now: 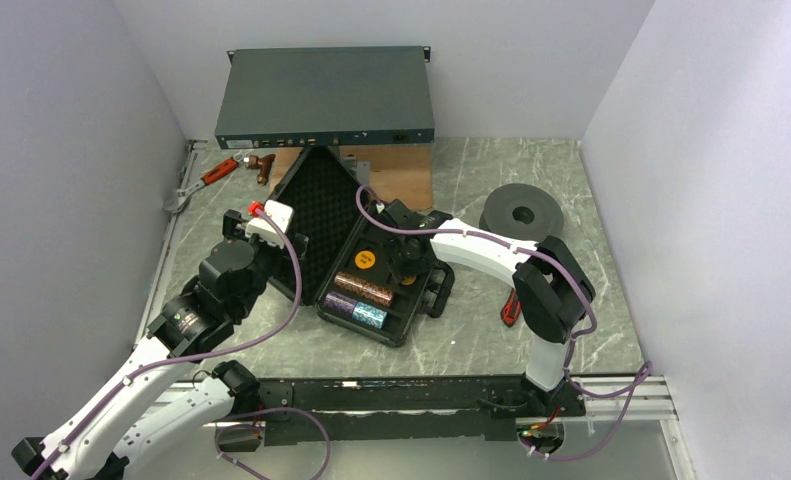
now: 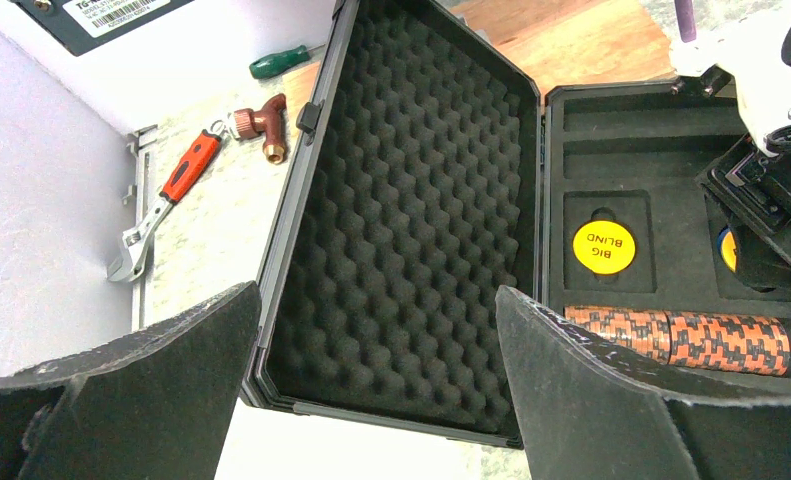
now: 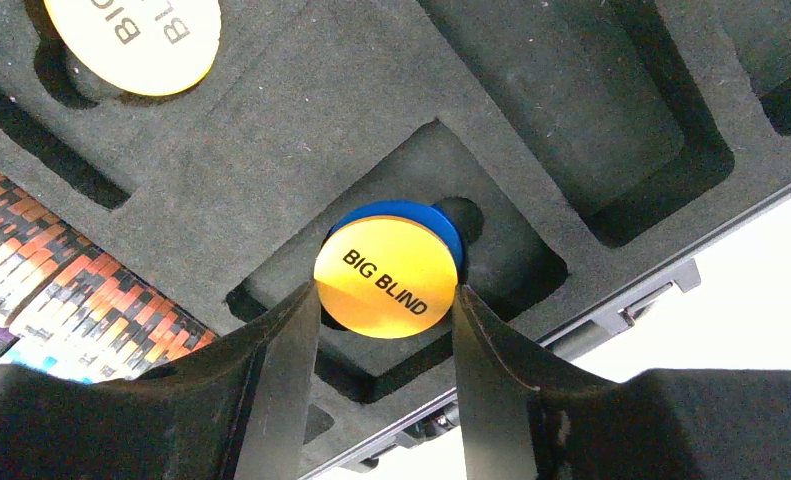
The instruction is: Pack up texas hold em set
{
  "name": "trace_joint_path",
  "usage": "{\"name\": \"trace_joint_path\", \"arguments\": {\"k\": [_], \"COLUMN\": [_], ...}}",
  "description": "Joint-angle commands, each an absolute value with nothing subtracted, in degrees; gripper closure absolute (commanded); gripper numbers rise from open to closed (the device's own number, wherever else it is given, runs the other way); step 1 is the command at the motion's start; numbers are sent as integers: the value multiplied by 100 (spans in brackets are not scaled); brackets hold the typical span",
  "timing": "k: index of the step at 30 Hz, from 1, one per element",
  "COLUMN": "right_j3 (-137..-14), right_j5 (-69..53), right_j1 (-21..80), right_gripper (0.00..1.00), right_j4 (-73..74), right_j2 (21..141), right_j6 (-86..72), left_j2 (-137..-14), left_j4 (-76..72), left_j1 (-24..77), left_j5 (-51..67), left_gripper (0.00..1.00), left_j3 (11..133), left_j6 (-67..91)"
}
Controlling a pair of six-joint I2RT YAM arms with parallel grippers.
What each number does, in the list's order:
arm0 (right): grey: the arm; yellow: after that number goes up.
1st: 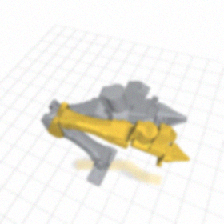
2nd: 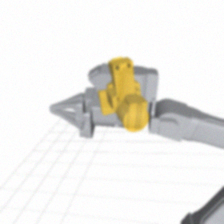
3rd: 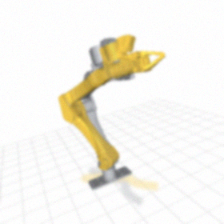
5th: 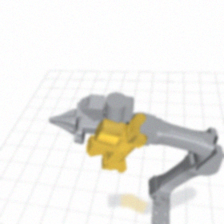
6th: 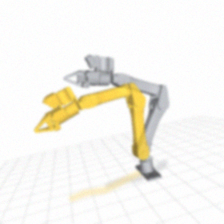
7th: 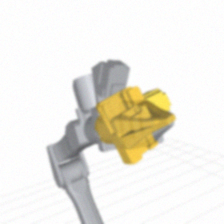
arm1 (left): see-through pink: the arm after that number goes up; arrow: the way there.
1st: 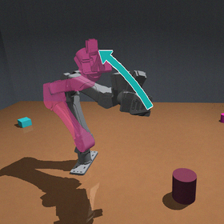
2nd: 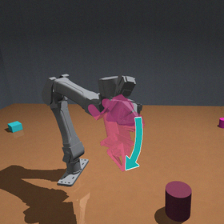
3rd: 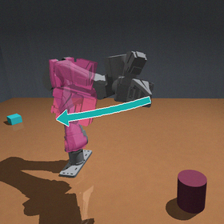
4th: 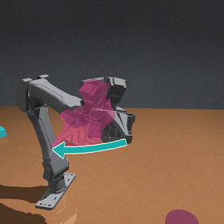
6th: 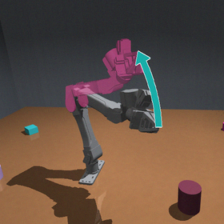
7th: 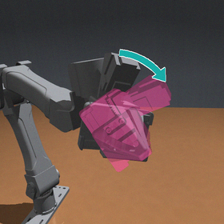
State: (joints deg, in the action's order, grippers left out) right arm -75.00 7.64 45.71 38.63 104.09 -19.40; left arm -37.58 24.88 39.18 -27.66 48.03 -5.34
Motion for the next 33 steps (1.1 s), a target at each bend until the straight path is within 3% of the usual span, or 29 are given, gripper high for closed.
{"name": "trace_joint_path", "arguments": {"k": [1, 13, 26, 33], "right_j3": [-7549, -7645, -7586, -7598], "right_j5": [1035, 1318, 1142, 1123], "right_j1": [4580, 4582, 4588, 4618], "right_gripper": [57, 55, 35, 33], "right_j4": [3595, 3627, 3471, 3510], "right_j2": [10499, 10614, 10523, 10365], "right_j6": [-1868, -1950, -1883, -1868], "left_j2": [-3692, -3666, -3672, -3667], "left_j4": [2414, 2415, 2414, 2417], "left_j1": [3911, 3909, 3909, 3911], "left_j5": [-2682, -2682, -2690, -2690], "left_gripper": [6, 6, 6, 6], "left_j3": [4869, 4869, 4869, 4869], "left_j6": [-557, -559, -559, -563]}}
